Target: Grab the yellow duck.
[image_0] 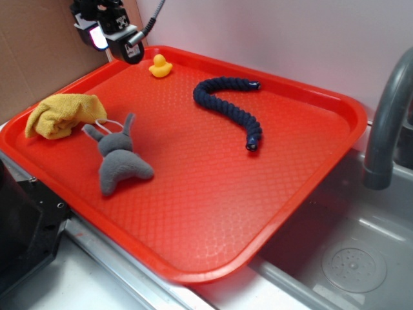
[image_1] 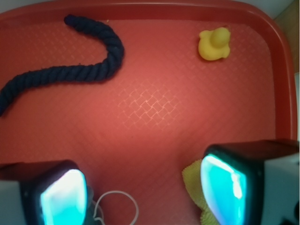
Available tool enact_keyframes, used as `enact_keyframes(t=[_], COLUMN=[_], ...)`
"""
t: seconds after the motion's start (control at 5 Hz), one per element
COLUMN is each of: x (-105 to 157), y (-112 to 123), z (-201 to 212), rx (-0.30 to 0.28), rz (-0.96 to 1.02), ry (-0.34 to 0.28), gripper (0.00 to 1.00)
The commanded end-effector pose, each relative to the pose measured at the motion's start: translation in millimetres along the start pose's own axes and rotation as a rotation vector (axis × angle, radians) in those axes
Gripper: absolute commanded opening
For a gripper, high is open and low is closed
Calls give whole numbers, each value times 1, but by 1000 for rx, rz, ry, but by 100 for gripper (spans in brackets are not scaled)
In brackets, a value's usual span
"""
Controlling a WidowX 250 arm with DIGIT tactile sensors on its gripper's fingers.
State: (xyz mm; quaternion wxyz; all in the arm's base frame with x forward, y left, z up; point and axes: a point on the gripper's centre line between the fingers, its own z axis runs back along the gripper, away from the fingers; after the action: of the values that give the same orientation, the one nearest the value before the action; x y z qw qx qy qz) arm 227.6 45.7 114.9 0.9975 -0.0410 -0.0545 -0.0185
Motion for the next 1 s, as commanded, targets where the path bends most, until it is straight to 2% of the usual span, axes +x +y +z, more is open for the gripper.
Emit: enact_keyframes(t=[0.0,0.2,0.4,0.6,0.8], x=[32,54,68,80,87], y=[26,50,67,84,90], z=[-3,-17,-37,-56,-71], rx=[77,73,83,81,83], rz=[159,214,215,203,175], ry=[-161,-185,-169,-98,-66], gripper=[100,100,100,100,100])
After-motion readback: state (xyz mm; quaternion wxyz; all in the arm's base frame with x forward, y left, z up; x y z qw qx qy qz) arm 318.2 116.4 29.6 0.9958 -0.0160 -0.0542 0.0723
